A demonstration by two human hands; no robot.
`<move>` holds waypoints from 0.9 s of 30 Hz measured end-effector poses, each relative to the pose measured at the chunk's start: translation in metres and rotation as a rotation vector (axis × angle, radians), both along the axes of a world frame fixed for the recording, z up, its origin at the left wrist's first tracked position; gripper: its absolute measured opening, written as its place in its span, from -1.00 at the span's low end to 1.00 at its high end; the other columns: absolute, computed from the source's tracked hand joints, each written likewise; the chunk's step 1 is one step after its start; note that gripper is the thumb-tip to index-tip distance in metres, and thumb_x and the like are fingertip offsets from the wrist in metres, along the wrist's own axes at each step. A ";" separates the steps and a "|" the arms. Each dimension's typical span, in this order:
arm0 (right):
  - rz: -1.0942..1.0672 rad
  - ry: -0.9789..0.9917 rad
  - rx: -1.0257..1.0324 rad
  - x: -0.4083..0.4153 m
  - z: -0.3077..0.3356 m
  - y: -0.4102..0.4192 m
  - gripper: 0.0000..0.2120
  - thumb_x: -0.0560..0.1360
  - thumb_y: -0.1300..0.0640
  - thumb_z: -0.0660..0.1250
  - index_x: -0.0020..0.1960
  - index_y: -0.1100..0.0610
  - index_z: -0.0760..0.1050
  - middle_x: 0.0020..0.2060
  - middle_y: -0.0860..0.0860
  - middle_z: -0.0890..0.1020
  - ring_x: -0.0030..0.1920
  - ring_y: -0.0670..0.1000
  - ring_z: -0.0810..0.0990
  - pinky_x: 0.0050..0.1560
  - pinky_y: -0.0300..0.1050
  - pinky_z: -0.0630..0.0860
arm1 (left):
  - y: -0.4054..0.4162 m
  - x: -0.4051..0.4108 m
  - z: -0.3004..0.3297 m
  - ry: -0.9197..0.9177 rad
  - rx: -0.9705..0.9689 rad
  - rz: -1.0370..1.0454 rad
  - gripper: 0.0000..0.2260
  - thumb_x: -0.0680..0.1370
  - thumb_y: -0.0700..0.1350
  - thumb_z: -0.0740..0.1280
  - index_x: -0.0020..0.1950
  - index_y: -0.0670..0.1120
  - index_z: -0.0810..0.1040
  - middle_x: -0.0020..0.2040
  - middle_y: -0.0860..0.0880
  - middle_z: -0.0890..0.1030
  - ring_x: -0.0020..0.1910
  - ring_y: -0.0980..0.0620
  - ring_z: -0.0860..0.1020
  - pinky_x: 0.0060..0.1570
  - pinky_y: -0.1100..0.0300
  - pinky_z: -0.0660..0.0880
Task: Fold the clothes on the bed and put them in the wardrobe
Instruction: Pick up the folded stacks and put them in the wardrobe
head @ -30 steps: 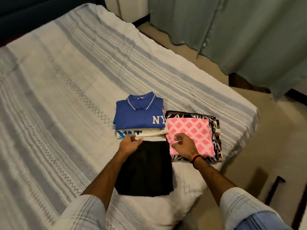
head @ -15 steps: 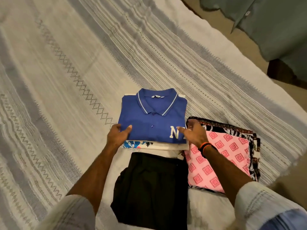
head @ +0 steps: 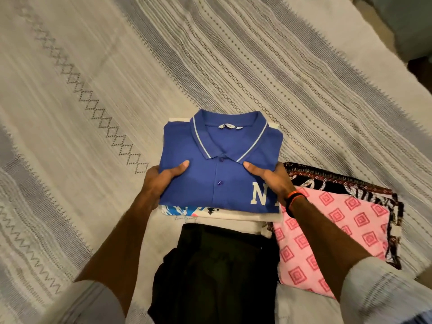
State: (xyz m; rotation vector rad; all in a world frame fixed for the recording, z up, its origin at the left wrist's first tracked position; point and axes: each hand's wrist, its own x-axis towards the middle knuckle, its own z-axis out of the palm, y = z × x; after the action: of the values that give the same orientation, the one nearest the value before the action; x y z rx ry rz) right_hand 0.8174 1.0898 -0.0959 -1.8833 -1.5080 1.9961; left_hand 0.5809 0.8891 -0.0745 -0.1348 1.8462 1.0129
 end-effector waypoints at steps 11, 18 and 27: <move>-0.088 0.186 -0.022 -0.014 0.031 -0.012 -0.35 0.27 0.02 0.63 0.31 0.05 0.50 0.11 -0.03 0.69 0.07 0.05 0.68 0.15 0.15 0.60 | 0.010 0.013 0.006 -0.117 0.078 0.079 -0.34 0.23 0.07 0.63 0.28 -0.01 0.54 0.13 -0.01 0.67 0.07 -0.10 0.65 0.03 -0.07 0.62; -0.091 0.250 0.012 0.001 0.091 -0.024 -0.38 0.30 0.06 0.62 0.30 0.06 0.51 0.10 -0.04 0.69 0.05 0.04 0.69 0.14 0.13 0.60 | 0.003 0.029 0.071 -0.079 0.154 0.079 -0.45 0.32 -0.02 0.60 0.27 -0.05 0.56 0.12 -0.02 0.68 0.07 -0.12 0.66 0.06 -0.08 0.61; -0.159 0.324 0.098 0.070 0.210 -0.079 -0.28 0.16 -0.06 0.67 0.26 0.04 0.54 0.07 -0.02 0.70 0.04 0.08 0.69 0.14 0.17 0.60 | -0.030 0.094 0.196 0.007 0.256 0.050 -0.59 0.36 -0.11 0.58 0.16 -0.06 0.58 0.10 -0.05 0.68 0.02 -0.10 0.65 -0.05 0.06 0.60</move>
State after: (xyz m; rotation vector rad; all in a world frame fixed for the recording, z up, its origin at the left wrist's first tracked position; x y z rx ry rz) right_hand 0.8876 1.0108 0.1140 -1.5012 -1.3013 1.9950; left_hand 0.6748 0.8592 0.1220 -0.0239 1.7093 1.2761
